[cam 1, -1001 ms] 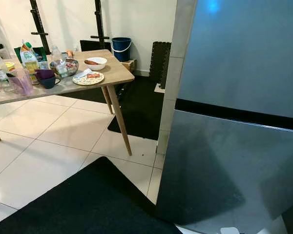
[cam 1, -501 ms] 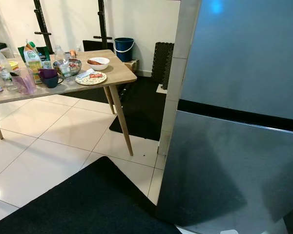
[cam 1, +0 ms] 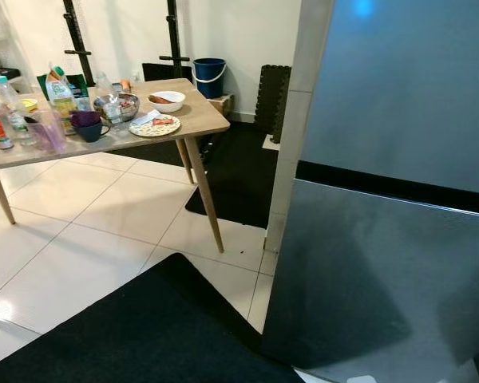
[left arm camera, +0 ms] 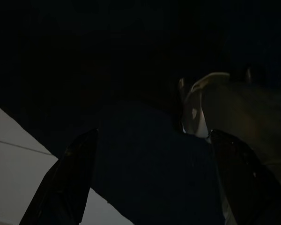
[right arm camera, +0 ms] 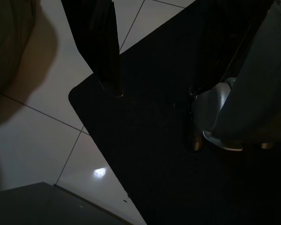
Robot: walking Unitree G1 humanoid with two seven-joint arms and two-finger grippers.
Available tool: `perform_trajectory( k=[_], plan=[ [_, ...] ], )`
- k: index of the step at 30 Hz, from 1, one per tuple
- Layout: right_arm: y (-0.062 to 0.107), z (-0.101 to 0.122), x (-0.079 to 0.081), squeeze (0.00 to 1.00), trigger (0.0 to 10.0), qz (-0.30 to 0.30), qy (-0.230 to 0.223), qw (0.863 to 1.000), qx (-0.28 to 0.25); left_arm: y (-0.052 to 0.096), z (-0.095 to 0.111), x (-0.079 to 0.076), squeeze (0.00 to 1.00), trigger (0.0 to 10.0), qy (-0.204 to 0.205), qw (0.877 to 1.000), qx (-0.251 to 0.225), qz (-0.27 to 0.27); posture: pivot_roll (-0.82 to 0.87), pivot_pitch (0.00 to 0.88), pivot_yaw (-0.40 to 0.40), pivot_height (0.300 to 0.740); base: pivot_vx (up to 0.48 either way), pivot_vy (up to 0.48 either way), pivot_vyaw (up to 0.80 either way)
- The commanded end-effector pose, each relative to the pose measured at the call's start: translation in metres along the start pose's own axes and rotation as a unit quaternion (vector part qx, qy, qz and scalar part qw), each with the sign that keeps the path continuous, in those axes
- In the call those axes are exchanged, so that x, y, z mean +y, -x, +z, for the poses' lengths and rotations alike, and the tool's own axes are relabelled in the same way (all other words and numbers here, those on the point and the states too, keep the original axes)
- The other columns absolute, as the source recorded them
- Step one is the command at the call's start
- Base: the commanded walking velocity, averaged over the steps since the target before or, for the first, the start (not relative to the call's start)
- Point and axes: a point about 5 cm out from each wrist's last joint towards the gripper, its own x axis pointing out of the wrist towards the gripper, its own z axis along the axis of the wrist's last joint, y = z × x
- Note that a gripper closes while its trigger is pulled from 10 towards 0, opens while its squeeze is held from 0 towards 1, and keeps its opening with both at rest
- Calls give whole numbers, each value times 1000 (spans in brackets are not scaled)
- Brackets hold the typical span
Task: Restocking fridge
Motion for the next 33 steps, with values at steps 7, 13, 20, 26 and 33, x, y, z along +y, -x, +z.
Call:
perform_trajectory(
  k=[7, 13, 20, 26, 33],
  plan=[
    [0, 10, -15, 0, 10000, -23, -4, 1000, 0, -2, 5, -7, 0, 10000, -20, 1000, 4, -12, -11, 0, -10, 740, 0, 0, 0],
    [-1, 27, -22, 0, 10000, -34, -32, 999, -21, -3, 12, -10, 0, 10000, -32, 999, 0, -16, 8, 0, -48, 740, 0, 0, 0],
    [-3, 32, -16, 0, 10000, -24, -5, 999, -21, 1, -7, 1, 0, 10000, -20, 1000, 20, -1, 10, 0, -58, 740, 0, 0, 0],
    [-3, 32, -14, 0, 10000, -20, 9, 1000, -20, 3, -20, -2, 0, 10000, 1, 999, 33, 4, -24, 0, -45, 740, 0, 0, 0],
    [-1, 30, -25, 0, 10000, -33, 9, 999, -16, -1, -12, -16, 0, 10000, 8, 1000, 22, -9, -33, 0, -55, 740, 0, 0, 0]
  ],
)
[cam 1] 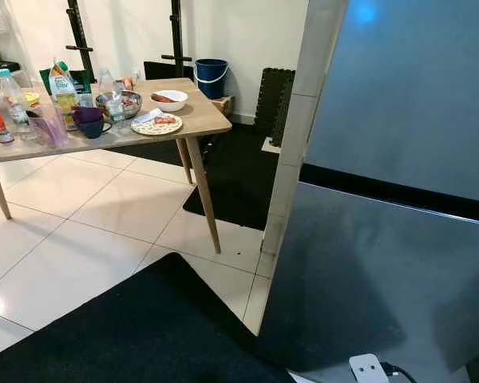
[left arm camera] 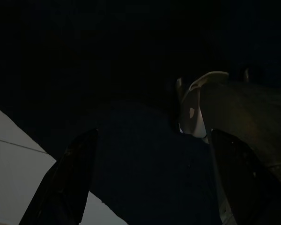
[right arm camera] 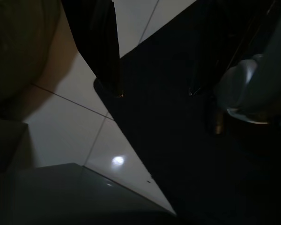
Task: Restocking fridge
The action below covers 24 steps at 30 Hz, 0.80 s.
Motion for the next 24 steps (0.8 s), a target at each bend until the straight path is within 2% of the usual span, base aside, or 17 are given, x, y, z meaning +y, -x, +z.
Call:
perform_trajectory(
  k=[1, 3, 5, 6, 7, 9, 11, 12, 14, 19, 24],
  plan=[
    [1, -4, -6, 0, 10000, -5, 5, 1000, 10, -2, -6, -15, 0, 10000, 1, 1000, 14, -17, -29, 0, -61, 740, 0, 0, 0],
    [1, -5, -12, 0, 10000, -18, 7, 1000, 16, -3, 0, -20, 0, 10000, 0, 1000, 10, -21, -14, 0, -57, 740, 0, 0, 0],
    [1, -2, -16, 0, 10000, -32, -44, 998, 13, -4, 5, -21, 0, 10000, 2, 1000, 2, -25, -7, 0, -51, 740, 0, 0, 0],
    [1, -2, -16, 0, 10000, -32, -44, 998, 13, -4, 5, -21, 0, 10000, 2, 1000, 2, -25, -7, 0, -51, 740, 0, 0, 0],
    [1, 3, -17, 0, 10000, -34, -64, 997, 5, -4, 11, -19, 0, 10000, -21, 999, -6, -28, 3, 0, -39, 740, 0, 0, 0],
    [0, 4, -16, 0, 10000, -33, -62, 998, 4, -4, 14, -15, 0, 10000, -26, 999, -9, -24, 3, 0, -39, 740, 0, 0, 0],
    [0, 3, -12, 0, 10000, -30, -55, 998, 6, -3, 15, -4, 0, 10000, -8, 1000, -12, -8, 7, 0, -41, 740, 0, 0, 0],
    [0, 3, -12, 0, 10000, -30, -55, 998, 6, -3, 15, -4, 0, 10000, -8, 1000, -12, -8, 7, 0, -41, 740, 0, 0, 0],
    [0, 0, -6, 0, 10000, -18, -34, 999, 11, 0, 8, 6, 0, 10000, 9, 1000, -4, 7, 8, 0, -48, 740, 0, 0, 0],
    [0, -2, -2, 0, 10000, -17, -39, 999, 13, 2, -6, 10, 0, 10000, -3, 1000, 16, 8, 13, 0, -35, 740, 0, 0, 0],
    [0, -4, 0, 0, 10000, -11, -31, 999, 15, 3, -16, 4, 0, 10000, 10, 1000, 24, 3, 9, 0, -28, 740, 0, 0, 0]
  ],
)
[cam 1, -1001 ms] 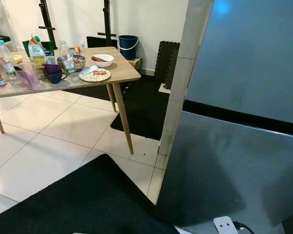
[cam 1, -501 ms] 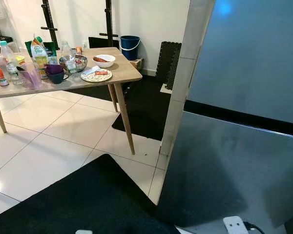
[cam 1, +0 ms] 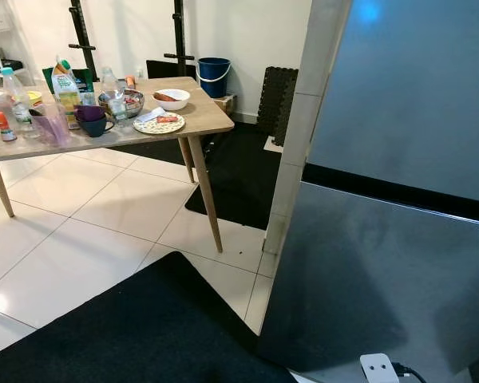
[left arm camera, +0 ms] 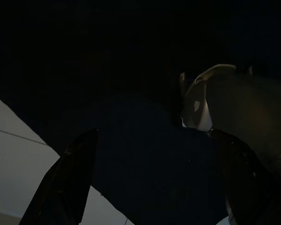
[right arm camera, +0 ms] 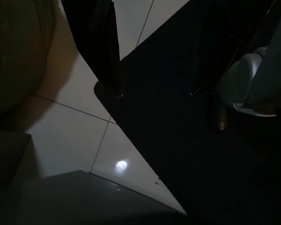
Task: Restocking fridge
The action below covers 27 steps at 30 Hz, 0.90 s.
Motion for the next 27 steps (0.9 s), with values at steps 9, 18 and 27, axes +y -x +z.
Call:
perform_trajectory(
  k=[9, 18, 27],
  plan=[
    [1, -15, 9, 0, 10000, 16, 24, 999, 17, 1, -12, -7, 0, 10000, -27, 999, 17, -15, -4, 0, -31, 740, 0, 0, 0],
    [3, -25, 4, 0, 10000, 13, 31, 999, 29, -1, -3, -7, 0, 10000, -38, 999, 10, -16, -4, 4, -19, 740, 0, 0, 0],
    [5, -33, 6, 0, 10000, 27, 69, 997, 36, -4, 18, -16, 0, 10000, -69, 997, -22, -24, 21, 61, -32, 740, 0, 0, 0]
  ],
)
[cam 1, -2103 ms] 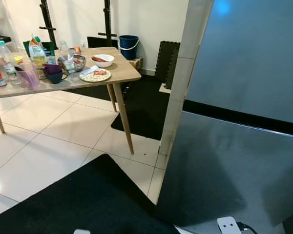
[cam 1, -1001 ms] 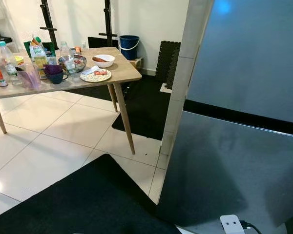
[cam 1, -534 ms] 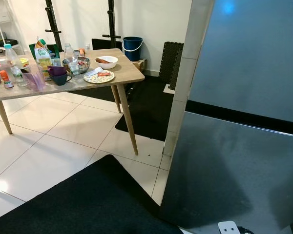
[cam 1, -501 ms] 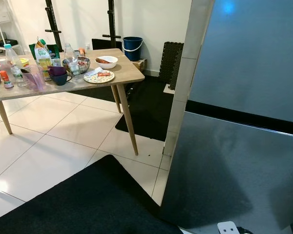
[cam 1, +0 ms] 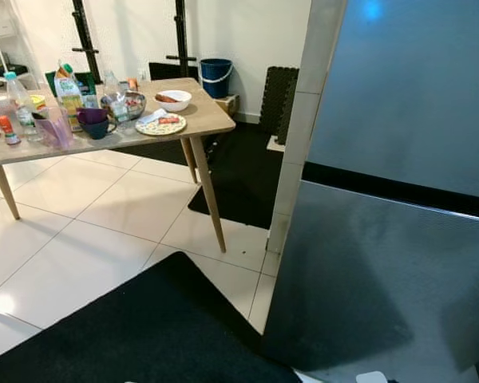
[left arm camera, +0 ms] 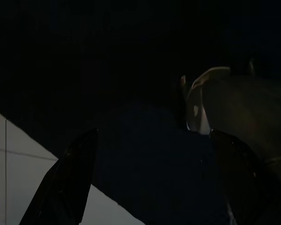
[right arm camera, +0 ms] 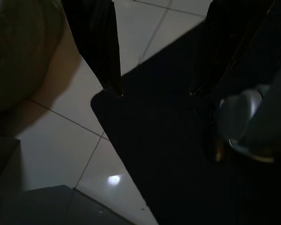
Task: Restocking fridge
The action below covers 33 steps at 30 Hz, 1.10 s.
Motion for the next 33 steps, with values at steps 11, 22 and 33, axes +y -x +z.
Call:
perform_trajectory(
  k=[11, 22, 33],
  plan=[
    [1, -6, 0, 0, 10000, 8, 24, 1000, 6, -2, 0, -13, 0, 10000, -9, 1000, -2, -11, 38, 58, -47, 740, 0, 0, 0],
    [2, -5, -9, 0, 10000, 2, 24, 1000, 2, -2, -4, -15, 0, 10000, -4, 1000, 4, -12, 35, 31, -57, 740, 0, 0, 0],
    [-1, 12, 2, 0, 10000, 6, 27, 1000, -10, -3, 2, -16, 0, 10000, -1, 1000, -2, -14, 44, 7, -56, 740, 0, 0, 0]
  ],
)
